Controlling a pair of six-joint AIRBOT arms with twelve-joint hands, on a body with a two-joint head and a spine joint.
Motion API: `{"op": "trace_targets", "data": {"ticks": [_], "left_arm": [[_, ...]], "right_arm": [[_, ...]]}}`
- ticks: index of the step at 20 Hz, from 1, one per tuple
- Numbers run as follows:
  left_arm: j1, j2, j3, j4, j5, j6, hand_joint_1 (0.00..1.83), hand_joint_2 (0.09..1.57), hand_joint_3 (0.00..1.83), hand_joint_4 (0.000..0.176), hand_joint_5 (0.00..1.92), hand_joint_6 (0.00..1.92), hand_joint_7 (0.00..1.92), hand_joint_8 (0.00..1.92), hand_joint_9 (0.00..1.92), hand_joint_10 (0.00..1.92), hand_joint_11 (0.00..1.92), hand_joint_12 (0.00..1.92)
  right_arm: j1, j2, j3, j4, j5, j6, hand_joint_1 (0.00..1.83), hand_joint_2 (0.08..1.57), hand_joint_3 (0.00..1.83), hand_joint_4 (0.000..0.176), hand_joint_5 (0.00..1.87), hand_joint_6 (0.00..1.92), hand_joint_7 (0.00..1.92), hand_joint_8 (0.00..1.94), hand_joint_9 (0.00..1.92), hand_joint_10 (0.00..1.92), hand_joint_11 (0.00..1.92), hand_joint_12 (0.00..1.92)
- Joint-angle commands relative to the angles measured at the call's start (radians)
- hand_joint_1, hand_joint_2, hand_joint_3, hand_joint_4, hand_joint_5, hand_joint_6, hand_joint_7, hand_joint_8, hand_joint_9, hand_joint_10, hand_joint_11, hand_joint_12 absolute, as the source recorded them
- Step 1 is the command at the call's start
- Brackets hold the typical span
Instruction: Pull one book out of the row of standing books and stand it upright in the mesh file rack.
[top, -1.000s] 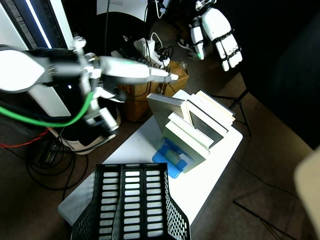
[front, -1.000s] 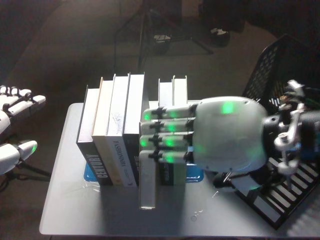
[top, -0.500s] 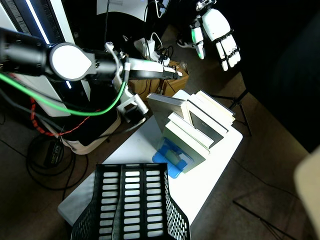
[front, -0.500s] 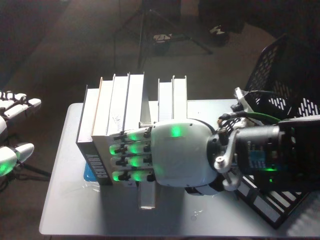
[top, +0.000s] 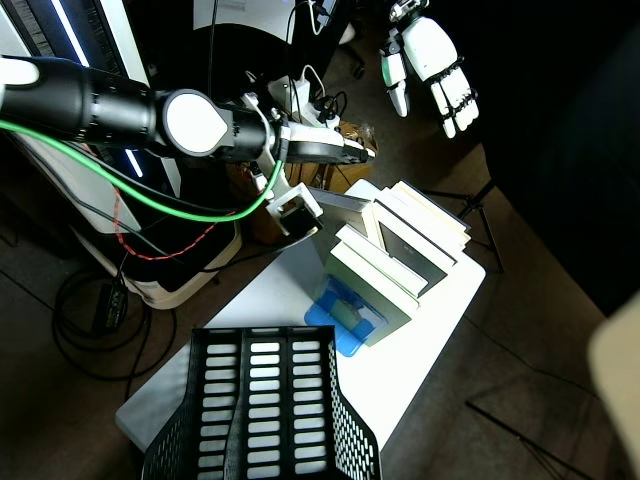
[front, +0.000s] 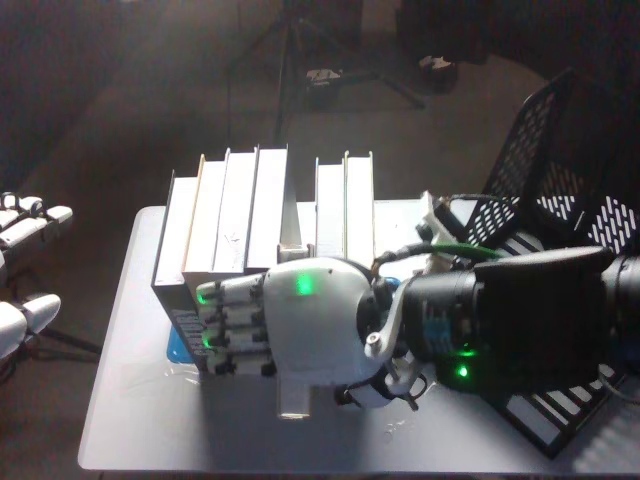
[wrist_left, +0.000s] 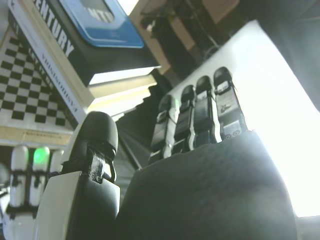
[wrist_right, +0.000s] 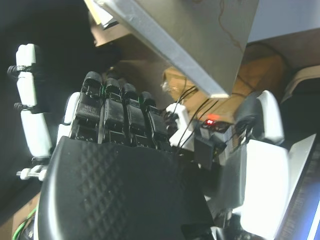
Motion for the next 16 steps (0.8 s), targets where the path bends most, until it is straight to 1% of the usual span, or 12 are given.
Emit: {"op": "trace_targets", "data": {"ticks": [1, 2, 3, 4, 5, 6, 7, 8, 9, 10, 11, 16], "left_arm": [[-0.002, -0.001, 0.007, -0.006, -0.114, -0.001, 0.29, 1.48, 0.00, 0.061, 0.07, 0.00, 0.01, 0.00, 0.00, 0.00, 0.00, 0.00], [-0.002, -0.002, 0.008, -0.006, -0.116, -0.003, 0.28, 1.48, 0.00, 0.057, 0.07, 0.00, 0.01, 0.00, 0.01, 0.00, 0.00, 0.00], [-0.002, -0.003, 0.009, -0.006, -0.117, -0.006, 0.32, 1.48, 0.00, 0.048, 0.07, 0.00, 0.02, 0.00, 0.01, 0.00, 0.00, 0.00], [-0.002, -0.004, 0.010, -0.006, -0.118, -0.007, 0.31, 1.49, 0.00, 0.049, 0.07, 0.00, 0.02, 0.00, 0.00, 0.00, 0.00, 0.00], [-0.002, -0.004, 0.010, -0.006, -0.119, -0.008, 0.31, 1.49, 0.00, 0.056, 0.06, 0.00, 0.01, 0.00, 0.00, 0.00, 0.00, 0.00], [-0.002, -0.004, 0.010, -0.006, -0.121, -0.008, 0.34, 1.48, 0.00, 0.052, 0.08, 0.01, 0.02, 0.00, 0.01, 0.00, 0.00, 0.00], [-0.002, -0.005, 0.010, -0.006, -0.122, -0.009, 0.37, 1.48, 0.00, 0.046, 0.08, 0.01, 0.02, 0.00, 0.01, 0.00, 0.00, 0.00], [-0.002, -0.006, 0.011, -0.006, -0.123, -0.009, 0.37, 1.48, 0.00, 0.049, 0.09, 0.01, 0.02, 0.00, 0.02, 0.00, 0.00, 0.00], [-0.002, -0.007, 0.011, -0.006, -0.123, -0.009, 0.39, 1.48, 0.00, 0.050, 0.09, 0.01, 0.02, 0.00, 0.01, 0.00, 0.00, 0.00], [-0.002, -0.008, 0.011, -0.006, -0.124, -0.009, 0.40, 1.47, 0.00, 0.047, 0.10, 0.01, 0.02, 0.00, 0.01, 0.00, 0.00, 0.00], [-0.002, -0.010, 0.011, -0.006, -0.124, -0.009, 0.38, 1.47, 0.00, 0.048, 0.11, 0.01, 0.03, 0.00, 0.01, 0.00, 0.00, 0.00], [-0.002, -0.013, 0.015, 0.002, -0.134, -0.023, 0.35, 1.48, 0.00, 0.042, 0.12, 0.01, 0.02, 0.00, 0.01, 0.00, 0.00, 0.00]], "right_arm": [[-0.004, -0.004, 0.002, 0.000, 0.053, -0.008, 0.36, 1.45, 0.03, 0.000, 0.01, 0.01, 0.00, 0.00, 0.01, 0.01, 0.00, 0.17], [-0.012, -0.014, 0.010, 0.000, 0.041, -0.011, 0.52, 1.42, 0.01, 0.000, 0.02, 0.00, 0.00, 0.00, 0.01, 0.00, 0.00, 0.29], [-0.020, -0.023, 0.019, -0.001, 0.032, -0.015, 0.28, 1.38, 0.00, 0.000, 0.22, 0.02, 0.13, 0.00, 0.12, 0.02, 0.00, 0.65], [-0.027, -0.032, 0.028, -0.001, 0.023, -0.017, 0.35, 1.25, 0.00, 0.000, 0.34, 0.04, 0.26, 0.02, 0.22, 0.03, 0.00, 0.79], [-0.032, -0.041, 0.038, -0.001, 0.011, -0.022, 0.47, 1.24, 0.00, 0.000, 0.28, 0.02, 0.26, 0.01, 0.23, 0.03, 0.00, 0.64], [-0.034, -0.048, 0.048, -0.001, 0.004, -0.024, 0.74, 1.14, 0.00, 0.000, 0.10, 0.00, 0.08, 0.00, 0.05, 0.00, 0.00, 0.13], [-0.035, -0.055, 0.056, -0.001, -0.003, -0.025, 0.69, 1.23, 0.00, 0.000, 0.02, 0.00, 0.02, 0.00, 0.01, 0.00, 0.00, 0.02], [-0.035, -0.060, 0.063, -0.001, -0.010, -0.030, 0.61, 1.32, 0.03, 0.000, 0.06, 0.02, 0.00, 0.00, 0.00, 0.00, 0.00, 0.00], [-0.035, -0.060, 0.063, -0.001, -0.014, -0.037, 0.70, 1.51, 0.08, 0.000, 0.04, 0.01, 0.00, 0.00, 0.00, 0.00, 0.00, 0.00], [-0.035, -0.060, 0.061, -0.001, -0.014, -0.041, 0.64, 1.39, 0.01, 0.000, 0.05, 0.02, 0.02, 0.01, 0.00, 0.00, 0.00, 0.00], [-0.035, -0.060, 0.059, -0.001, -0.014, -0.047, 0.63, 1.37, 0.00, 0.000, 0.05, 0.02, 0.03, 0.01, 0.00, 0.00, 0.00, 0.00], [-0.035, -0.062, 0.063, -0.001, -0.023, -0.071, 0.63, 1.36, 0.00, 0.000, 0.05, 0.02, 0.03, 0.01, 0.00, 0.00, 0.00, 0.00]]}}
